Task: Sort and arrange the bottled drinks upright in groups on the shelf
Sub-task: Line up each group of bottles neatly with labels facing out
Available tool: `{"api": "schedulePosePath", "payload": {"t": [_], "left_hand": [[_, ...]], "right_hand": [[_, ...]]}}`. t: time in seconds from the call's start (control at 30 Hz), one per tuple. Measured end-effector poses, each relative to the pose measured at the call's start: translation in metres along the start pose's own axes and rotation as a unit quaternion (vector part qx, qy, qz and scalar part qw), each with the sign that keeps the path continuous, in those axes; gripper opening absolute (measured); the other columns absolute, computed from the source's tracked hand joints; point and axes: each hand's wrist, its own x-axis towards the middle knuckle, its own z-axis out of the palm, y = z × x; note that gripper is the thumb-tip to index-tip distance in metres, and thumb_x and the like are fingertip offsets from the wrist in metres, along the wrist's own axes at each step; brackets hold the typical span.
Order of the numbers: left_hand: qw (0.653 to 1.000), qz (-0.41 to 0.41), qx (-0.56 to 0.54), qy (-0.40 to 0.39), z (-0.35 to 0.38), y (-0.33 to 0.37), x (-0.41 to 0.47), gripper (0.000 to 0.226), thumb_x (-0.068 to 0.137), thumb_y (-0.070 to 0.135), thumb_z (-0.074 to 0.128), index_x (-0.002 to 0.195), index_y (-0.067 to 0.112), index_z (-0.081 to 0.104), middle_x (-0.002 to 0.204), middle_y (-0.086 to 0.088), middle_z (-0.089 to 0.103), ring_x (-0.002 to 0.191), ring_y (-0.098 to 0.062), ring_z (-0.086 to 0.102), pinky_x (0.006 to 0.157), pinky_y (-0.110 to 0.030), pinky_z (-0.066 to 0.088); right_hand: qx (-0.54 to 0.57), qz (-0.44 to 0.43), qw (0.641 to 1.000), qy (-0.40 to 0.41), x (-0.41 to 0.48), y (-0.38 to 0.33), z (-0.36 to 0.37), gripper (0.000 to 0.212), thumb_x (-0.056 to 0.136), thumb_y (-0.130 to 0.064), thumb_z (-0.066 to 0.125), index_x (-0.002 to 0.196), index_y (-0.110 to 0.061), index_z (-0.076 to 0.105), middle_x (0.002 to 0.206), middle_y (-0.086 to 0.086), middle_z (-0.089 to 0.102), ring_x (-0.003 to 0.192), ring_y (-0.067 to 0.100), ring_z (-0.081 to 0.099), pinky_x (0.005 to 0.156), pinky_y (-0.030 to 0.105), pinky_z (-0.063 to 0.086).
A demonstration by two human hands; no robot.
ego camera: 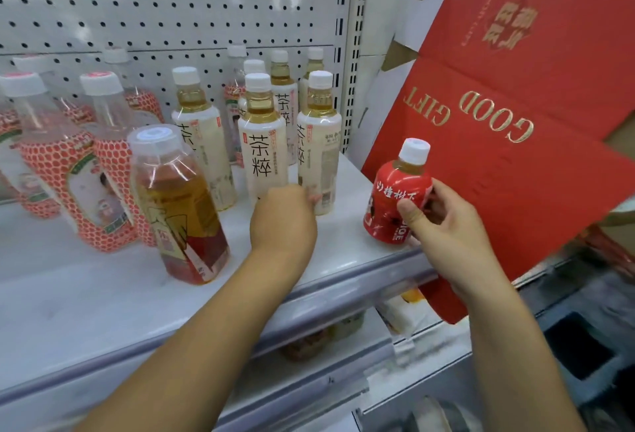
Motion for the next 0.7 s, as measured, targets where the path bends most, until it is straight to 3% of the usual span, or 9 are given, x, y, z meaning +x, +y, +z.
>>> {"api": "schedulePosePath", "payload": {"t": [0.1, 0.17, 0.23, 0.3, 0.37, 0.43, 0.5, 0.6, 0.7], "left_hand": [[0.989, 0.073, -0.085, 0.093, -0.01, -0.011, -0.033, 0.032, 0.1, 0.036, 0.058, 0.086, 0.012, 0.073, 0.081, -0.006, 0.072, 0.076, -0.028, 0.067, 0.06, -0.031, 0.045], [0.966, 0.099, -0.149, 0.185, -0.028, -0.022, -0.059, 0.021, 0.097, 0.033, 0.066, 0.09, 0.014, 0.072, 0.082, 0.001, 0.071, 0.072, -0.016, 0.063, 0.062, -0.017, 0.046], [0.946, 0.063, -0.162, 0.273, -0.044, -0.038, -0.078, 0.026, 0.088, 0.032, 0.075, 0.096, 0.011, 0.063, 0.086, 0.001, 0.06, 0.073, -0.013, 0.053, 0.066, -0.008, 0.039], [0.932, -0.005, -0.161, 0.325, -0.055, -0.057, -0.084, 0.05, 0.079, 0.034, 0.082, 0.105, 0.005, 0.052, 0.101, -0.003, 0.05, 0.088, -0.015, 0.047, 0.078, -0.006, 0.036], [0.933, -0.049, -0.156, 0.322, -0.062, -0.075, -0.082, 0.072, 0.071, 0.037, 0.087, 0.116, 0.001, 0.045, 0.118, -0.011, 0.044, 0.108, -0.02, 0.044, 0.09, -0.006, 0.032], [0.945, -0.093, -0.179, 0.256, -0.068, -0.087, -0.078, 0.078, 0.07, 0.043, 0.086, 0.125, 0.01, 0.041, 0.125, -0.006, 0.047, 0.113, -0.018, 0.047, 0.085, -0.001, 0.034], [0.958, -0.12, -0.186, 0.18, -0.073, -0.094, -0.074, 0.067, 0.073, 0.051, 0.082, 0.124, 0.024, 0.046, 0.116, 0.008, 0.056, 0.104, -0.01, 0.055, 0.074, -0.004, 0.037], [0.961, -0.118, -0.2, 0.15, -0.079, -0.101, -0.075, 0.055, 0.077, 0.052, 0.079, 0.123, 0.032, 0.055, 0.11, 0.016, 0.063, 0.098, -0.006, 0.061, 0.076, -0.013, 0.043], [0.948, -0.144, -0.242, 0.148, -0.088, -0.105, -0.088, 0.056, 0.078, 0.05, 0.079, 0.127, 0.038, 0.055, 0.114, 0.023, 0.063, 0.101, 0.004, 0.06, 0.076, -0.003, 0.042]], "right_hand": [[0.003, 0.005, 0.999, -0.037, -0.013, -0.002, 0.011, 0.041, 0.087, -0.036, 0.071, 0.126, -0.029, 0.064, 0.117, -0.012, 0.074, 0.115, 0.004, 0.066, 0.104, 0.034, 0.05], [-0.001, 0.004, 0.998, -0.06, -0.018, -0.003, 0.022, 0.044, 0.09, -0.027, 0.073, 0.132, -0.03, 0.062, 0.12, -0.015, 0.072, 0.118, 0.002, 0.064, 0.106, 0.033, 0.048], [-0.019, 0.0, 0.997, -0.08, -0.018, -0.004, 0.035, 0.047, 0.092, -0.021, 0.073, 0.135, -0.032, 0.059, 0.123, -0.017, 0.07, 0.12, 0.001, 0.062, 0.108, 0.034, 0.047], [-0.032, 0.005, 0.994, -0.104, -0.018, -0.008, 0.052, 0.047, 0.092, -0.026, 0.072, 0.135, -0.035, 0.057, 0.126, -0.016, 0.068, 0.121, 0.002, 0.061, 0.11, 0.037, 0.046], [-0.051, 0.01, 0.991, -0.123, -0.016, -0.013, 0.069, 0.049, 0.092, -0.032, 0.072, 0.138, -0.033, 0.055, 0.127, -0.014, 0.067, 0.119, 0.005, 0.061, 0.108, 0.04, 0.048], [-0.067, 0.021, 0.986, -0.15, -0.015, -0.023, 0.086, 0.053, 0.089, -0.038, 0.072, 0.138, -0.033, 0.051, 0.128, -0.013, 0.064, 0.112, 0.004, 0.062, 0.104, 0.036, 0.049], [-0.057, 0.038, 0.98, -0.185, -0.014, -0.032, 0.102, 0.061, 0.086, -0.041, 0.075, 0.138, -0.037, 0.044, 0.125, -0.016, 0.059, 0.108, 0.0, 0.059, 0.099, 0.029, 0.048], [-0.064, 0.036, 0.975, -0.211, -0.017, -0.04, 0.128, 0.076, 0.079, -0.047, 0.081, 0.14, -0.045, 0.036, 0.123, -0.022, 0.052, 0.108, 0.001, 0.055, 0.091, 0.025, 0.045], [-0.068, 0.01, 0.978, -0.197, -0.024, -0.044, 0.151, 0.074, 0.074, -0.046, 0.084, 0.134, -0.042, 0.042, 0.118, -0.024, 0.056, 0.106, 0.0, 0.057, 0.088, 0.022, 0.049]]}}
